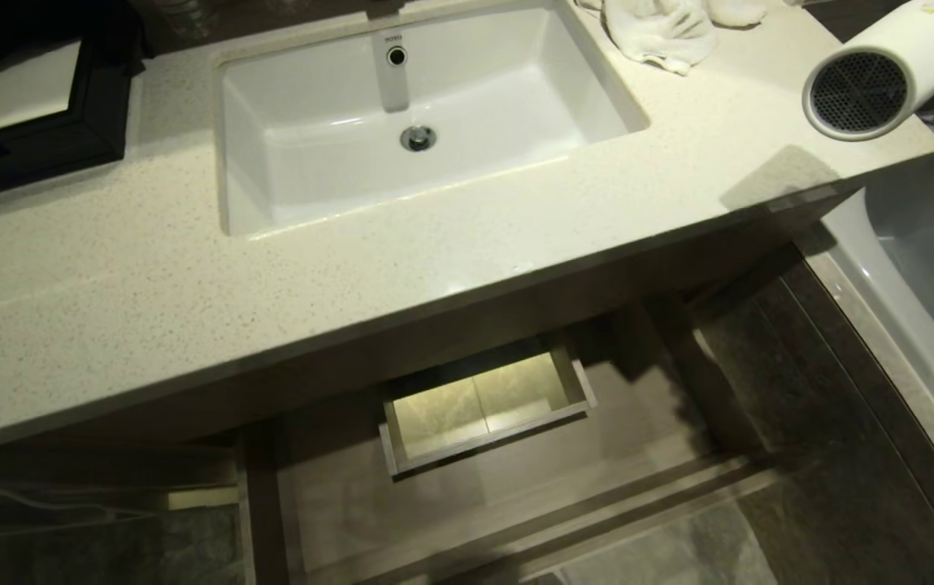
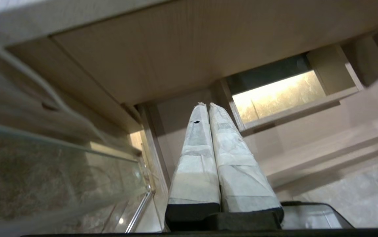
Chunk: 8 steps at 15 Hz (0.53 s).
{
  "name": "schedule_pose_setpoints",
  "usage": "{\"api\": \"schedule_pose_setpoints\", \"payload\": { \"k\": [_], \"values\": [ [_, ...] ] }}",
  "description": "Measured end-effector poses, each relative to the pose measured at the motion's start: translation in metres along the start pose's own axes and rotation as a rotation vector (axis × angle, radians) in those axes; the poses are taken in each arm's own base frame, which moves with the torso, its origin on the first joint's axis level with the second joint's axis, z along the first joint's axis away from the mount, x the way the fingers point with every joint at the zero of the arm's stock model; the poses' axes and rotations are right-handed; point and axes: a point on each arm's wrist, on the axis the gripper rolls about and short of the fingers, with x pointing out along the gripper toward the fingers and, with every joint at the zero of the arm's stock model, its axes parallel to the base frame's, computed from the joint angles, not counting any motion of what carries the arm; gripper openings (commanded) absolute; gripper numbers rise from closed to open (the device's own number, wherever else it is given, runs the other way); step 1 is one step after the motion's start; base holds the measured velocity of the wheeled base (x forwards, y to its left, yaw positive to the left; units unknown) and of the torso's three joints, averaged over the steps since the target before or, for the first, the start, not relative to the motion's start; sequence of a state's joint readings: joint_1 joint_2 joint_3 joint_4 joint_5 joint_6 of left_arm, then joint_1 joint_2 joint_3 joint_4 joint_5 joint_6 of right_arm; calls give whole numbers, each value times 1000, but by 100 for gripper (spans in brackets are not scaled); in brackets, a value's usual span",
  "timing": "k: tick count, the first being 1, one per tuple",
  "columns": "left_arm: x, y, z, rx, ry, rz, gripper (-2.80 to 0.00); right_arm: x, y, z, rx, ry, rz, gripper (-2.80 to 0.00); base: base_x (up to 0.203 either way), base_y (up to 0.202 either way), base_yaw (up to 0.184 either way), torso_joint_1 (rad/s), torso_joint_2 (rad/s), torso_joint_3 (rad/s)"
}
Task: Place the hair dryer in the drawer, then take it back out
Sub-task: Put it into the drawer
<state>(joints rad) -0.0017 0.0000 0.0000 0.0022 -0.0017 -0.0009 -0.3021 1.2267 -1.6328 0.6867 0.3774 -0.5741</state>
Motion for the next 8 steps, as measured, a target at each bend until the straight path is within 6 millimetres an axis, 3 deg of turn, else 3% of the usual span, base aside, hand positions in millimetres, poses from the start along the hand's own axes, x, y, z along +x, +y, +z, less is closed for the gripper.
{"api": "schedule_pose_setpoints", "payload": {
  "k": [8],
  "values": [
    [0,0,0,0,0,0,-280,-57,33,-12,-22,-44,-81,-280,0,0,0,-304,77,-223]
  ]
}}
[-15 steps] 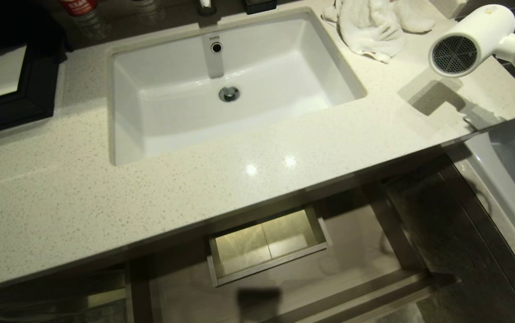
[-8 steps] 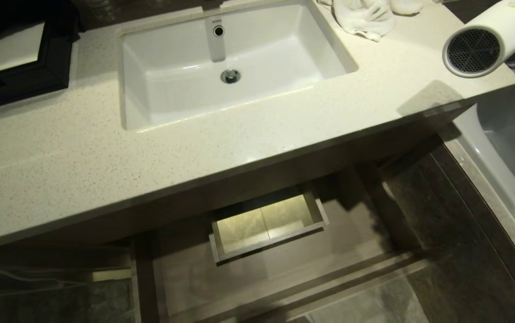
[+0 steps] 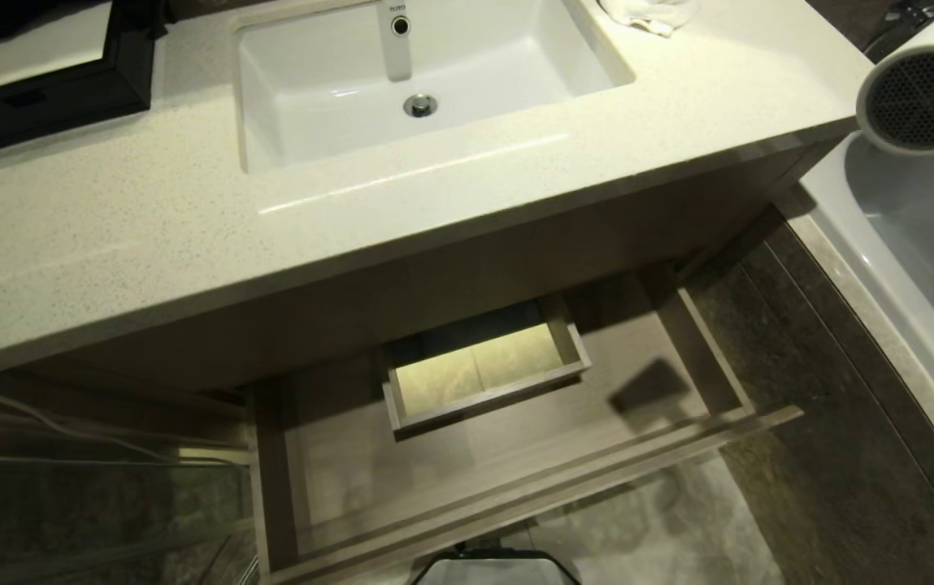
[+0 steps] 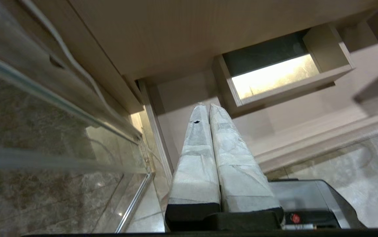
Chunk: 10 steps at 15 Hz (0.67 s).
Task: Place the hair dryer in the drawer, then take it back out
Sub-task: Put it into the drawer
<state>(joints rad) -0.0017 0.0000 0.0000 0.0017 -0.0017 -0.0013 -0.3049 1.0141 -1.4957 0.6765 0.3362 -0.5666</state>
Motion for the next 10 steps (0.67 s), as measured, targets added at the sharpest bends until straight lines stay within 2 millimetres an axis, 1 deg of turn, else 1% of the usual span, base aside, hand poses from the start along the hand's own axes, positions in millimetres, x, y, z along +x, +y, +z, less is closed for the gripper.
{"api": "schedule_pose_setpoints", "payload": {
  "k": [4,10],
  "values": [
    [0,0,0,0,0,0,-280,-20,9,-2,-15,-37,-27,-280,0,0,0,-261,9,-263],
    [0,0,0,0,0,0,-280,-39,21,-8,-22,-53,-51,-280,0,0,0,-233,-60,-293]
  ]
}}
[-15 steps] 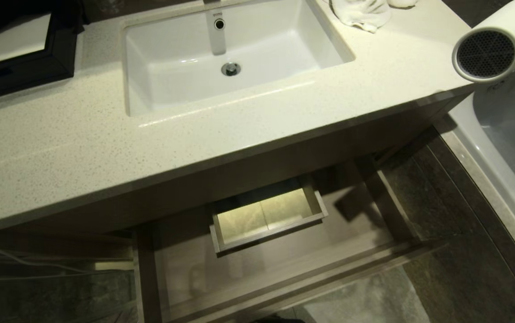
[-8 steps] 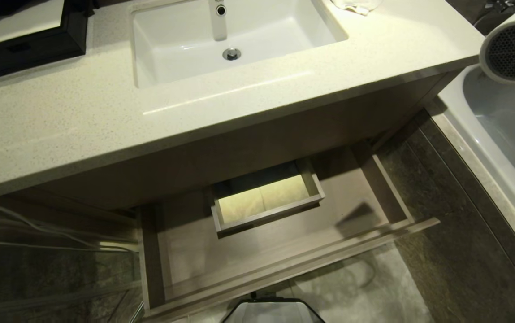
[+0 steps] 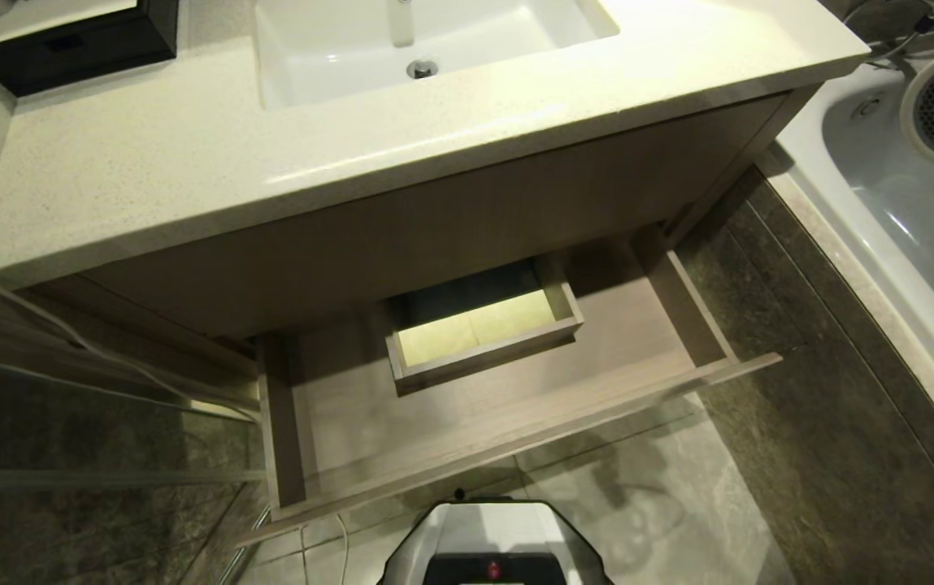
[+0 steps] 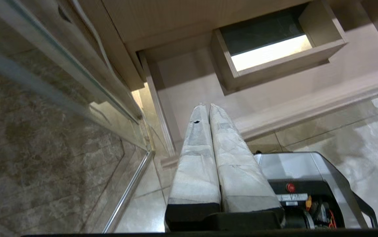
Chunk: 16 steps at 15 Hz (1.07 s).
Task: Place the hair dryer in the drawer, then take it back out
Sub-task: Put it into the drawer
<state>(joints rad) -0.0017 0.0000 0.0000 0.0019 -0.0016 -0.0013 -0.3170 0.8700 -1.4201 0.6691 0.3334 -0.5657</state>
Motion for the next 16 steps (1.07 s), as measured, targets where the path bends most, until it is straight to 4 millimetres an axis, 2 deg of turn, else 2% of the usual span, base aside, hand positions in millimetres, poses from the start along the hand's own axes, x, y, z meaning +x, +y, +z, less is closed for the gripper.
{"api": "schedule_pose_setpoints", "payload": {
  "k": [6,16],
  "values": [
    [0,0,0,0,0,0,-280,-7,4,-3,-1,12,-37,-280,0,0,0,-196,-104,-282],
    [0,0,0,0,-1,-1,-280,-9,12,-14,7,36,-39,-280,0,0,0,-211,330,109]
  ]
}}
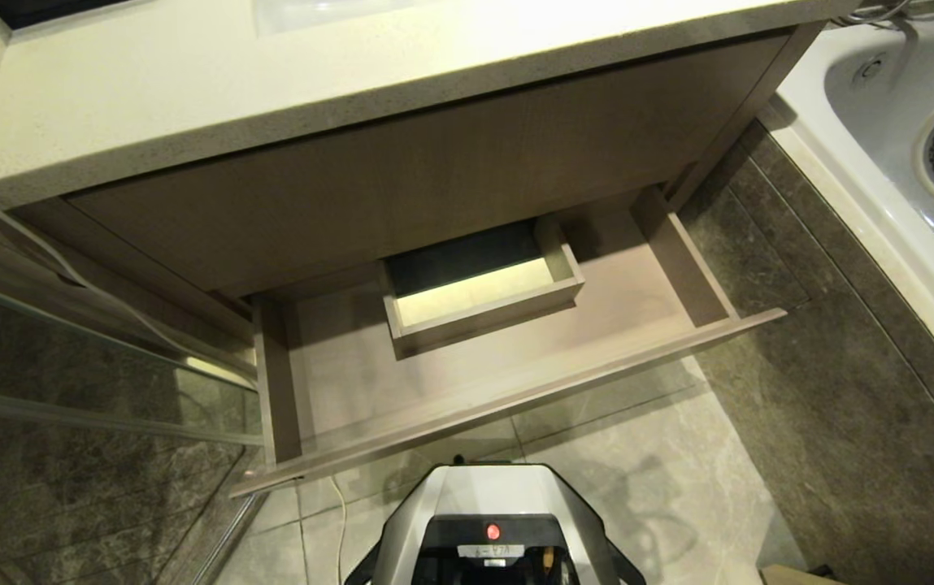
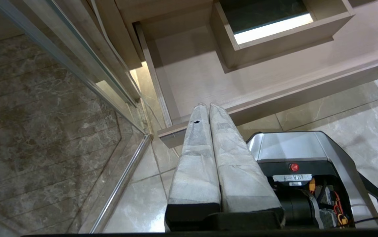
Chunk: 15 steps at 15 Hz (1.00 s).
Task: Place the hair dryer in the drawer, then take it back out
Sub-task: Put it into the drawer
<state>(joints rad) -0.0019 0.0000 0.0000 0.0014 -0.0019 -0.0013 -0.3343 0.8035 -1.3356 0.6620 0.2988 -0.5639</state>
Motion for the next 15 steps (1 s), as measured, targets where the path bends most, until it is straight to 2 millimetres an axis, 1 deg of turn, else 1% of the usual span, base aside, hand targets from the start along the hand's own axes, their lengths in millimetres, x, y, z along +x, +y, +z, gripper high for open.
{"api": "schedule_pose_setpoints", "payload": {
  "k": [4,12,15],
  "values": [
    [0,0,0,0,0,0,-280,1,2,-3,-2,-2,0,-280,0,0,0,-262,418,160],
    [0,0,0,0,1,0,-280,-3,6,-8,-19,0,-16,-280,0,0,0,-353,515,158],
    [0,0,0,0,1,0,-280,-6,8,-11,-23,3,-34,-280,0,0,0,-149,393,239]
  ]
}}
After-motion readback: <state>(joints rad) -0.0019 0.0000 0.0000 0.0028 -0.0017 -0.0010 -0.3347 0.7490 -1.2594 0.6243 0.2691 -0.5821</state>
